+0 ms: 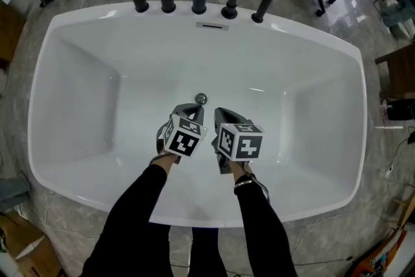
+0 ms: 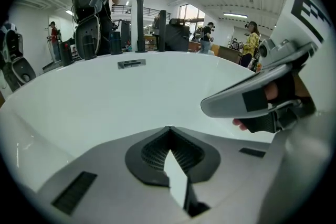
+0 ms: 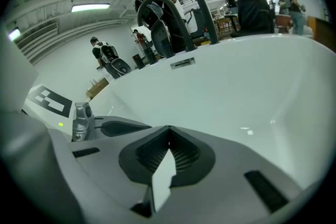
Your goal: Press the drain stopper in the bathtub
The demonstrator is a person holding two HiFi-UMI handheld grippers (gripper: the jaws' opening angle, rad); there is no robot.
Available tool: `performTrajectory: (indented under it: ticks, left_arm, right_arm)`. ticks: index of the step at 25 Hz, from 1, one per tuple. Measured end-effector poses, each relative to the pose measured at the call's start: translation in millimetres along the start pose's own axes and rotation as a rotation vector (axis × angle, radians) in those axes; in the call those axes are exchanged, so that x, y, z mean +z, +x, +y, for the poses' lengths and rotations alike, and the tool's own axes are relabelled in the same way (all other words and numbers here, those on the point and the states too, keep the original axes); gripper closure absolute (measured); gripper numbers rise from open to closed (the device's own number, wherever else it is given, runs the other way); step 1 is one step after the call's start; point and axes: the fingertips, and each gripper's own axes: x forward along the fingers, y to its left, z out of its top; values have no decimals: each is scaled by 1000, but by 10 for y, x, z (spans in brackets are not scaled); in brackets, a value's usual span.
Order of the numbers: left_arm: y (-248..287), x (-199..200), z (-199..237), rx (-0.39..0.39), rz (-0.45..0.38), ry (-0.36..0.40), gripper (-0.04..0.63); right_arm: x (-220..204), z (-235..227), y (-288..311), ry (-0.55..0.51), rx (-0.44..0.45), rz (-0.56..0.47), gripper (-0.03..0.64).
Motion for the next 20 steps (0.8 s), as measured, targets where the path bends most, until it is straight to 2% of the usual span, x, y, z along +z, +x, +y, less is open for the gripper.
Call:
performTrajectory:
  ticks: [20]
  left_arm:
    - [-1109,516,-93,34,-104,-65,594]
  right_arm:
    - [287,482,-887,-15,-3,-100,615]
